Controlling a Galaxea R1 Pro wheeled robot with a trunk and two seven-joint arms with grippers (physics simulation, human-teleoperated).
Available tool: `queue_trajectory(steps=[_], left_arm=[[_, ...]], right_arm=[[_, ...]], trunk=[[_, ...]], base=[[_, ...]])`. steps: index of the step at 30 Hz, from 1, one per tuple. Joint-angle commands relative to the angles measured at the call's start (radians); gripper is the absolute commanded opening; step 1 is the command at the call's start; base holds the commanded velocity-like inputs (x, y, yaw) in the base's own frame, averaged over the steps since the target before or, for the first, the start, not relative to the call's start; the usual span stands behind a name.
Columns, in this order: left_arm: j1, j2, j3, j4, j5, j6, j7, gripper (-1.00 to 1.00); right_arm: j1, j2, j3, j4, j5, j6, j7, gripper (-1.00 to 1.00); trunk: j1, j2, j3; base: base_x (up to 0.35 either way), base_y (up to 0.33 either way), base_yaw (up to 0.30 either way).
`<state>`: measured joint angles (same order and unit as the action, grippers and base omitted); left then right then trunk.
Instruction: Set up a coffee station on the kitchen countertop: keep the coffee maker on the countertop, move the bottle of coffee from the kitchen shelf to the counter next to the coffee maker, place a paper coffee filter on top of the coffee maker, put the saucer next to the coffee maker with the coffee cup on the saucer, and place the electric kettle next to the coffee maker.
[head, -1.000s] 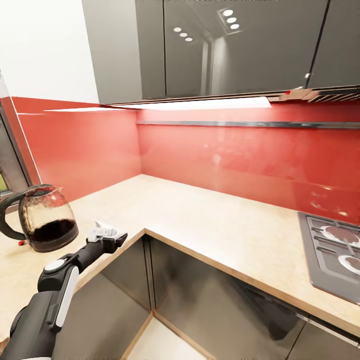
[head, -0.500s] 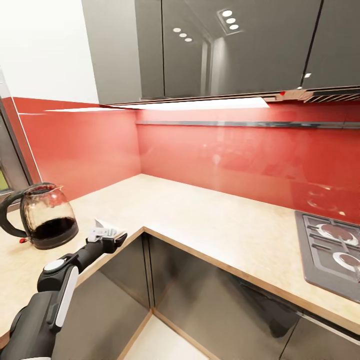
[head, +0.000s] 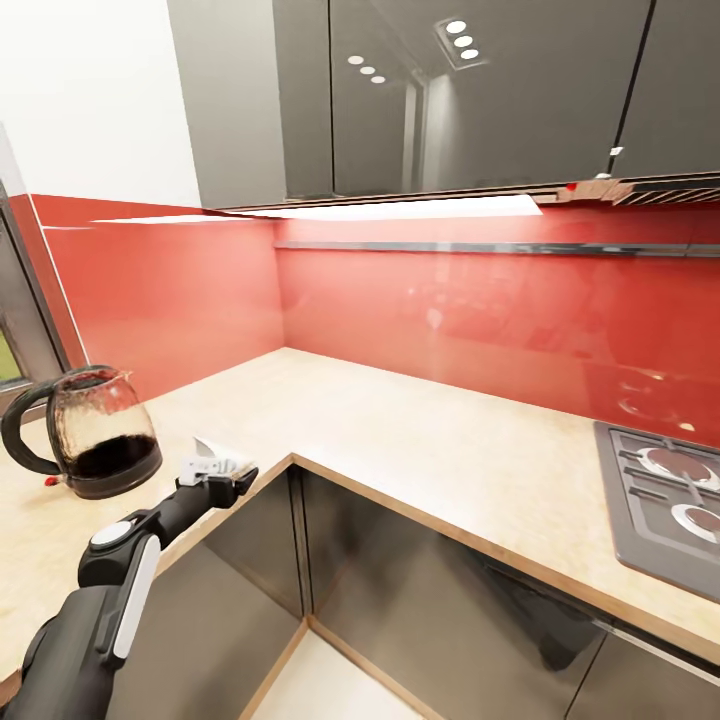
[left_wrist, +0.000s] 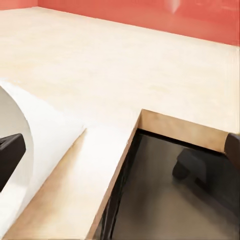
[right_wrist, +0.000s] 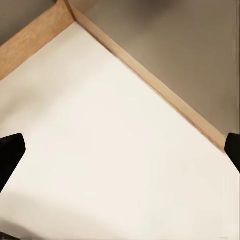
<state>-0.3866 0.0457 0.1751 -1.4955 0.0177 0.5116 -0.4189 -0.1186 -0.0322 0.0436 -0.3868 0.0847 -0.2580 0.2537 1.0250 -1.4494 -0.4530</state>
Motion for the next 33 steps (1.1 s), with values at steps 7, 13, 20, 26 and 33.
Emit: queue_trajectory(steps=[7, 13, 20, 26, 33], left_arm=[[0.009, -0.007, 0.001, -0.002, 0.006, 0.007, -0.004, 1.0], [0.009, -0.007, 0.001, -0.002, 0.006, 0.007, -0.004, 1.0], [0.015, -0.007, 0.007, -0.007, 0.007, 0.007, -0.004, 1.0], [0.04, -0.006, 0.041, -0.023, 0.01, 0.006, -0.005, 1.0], [0.043, -0.006, 0.071, -0.025, 0.01, 0.006, -0.005, 1.0]], right_arm=[[-0.001, -0.006, 0.002, 0.0, 0.009, -0.004, -0.002, 1.0], [-0.001, -0.006, 0.002, 0.0, 0.009, -0.004, -0.002, 1.0], [-0.001, -0.012, 0.002, 0.006, 0.009, -0.004, -0.003, 1.0], [-0.001, -0.02, 0.001, 0.02, 0.01, -0.004, -0.004, 1.0], [-0.001, -0.021, 0.001, 0.023, 0.01, -0.004, -0.004, 1.0]], trunk=[[0.0, -0.001, -0.001], [0.0, -0.001, -0.001], [0.0, -0.001, -0.001], [0.0, -0.001, -0.001], [0.0, -0.001, -0.001]], base=[[0.0, 0.0, 0.0], [0.0, 0.0, 0.0], [0.0, 0.0, 0.0], [0.0, 0.0, 0.0], [0.0, 0.0, 0.0]])
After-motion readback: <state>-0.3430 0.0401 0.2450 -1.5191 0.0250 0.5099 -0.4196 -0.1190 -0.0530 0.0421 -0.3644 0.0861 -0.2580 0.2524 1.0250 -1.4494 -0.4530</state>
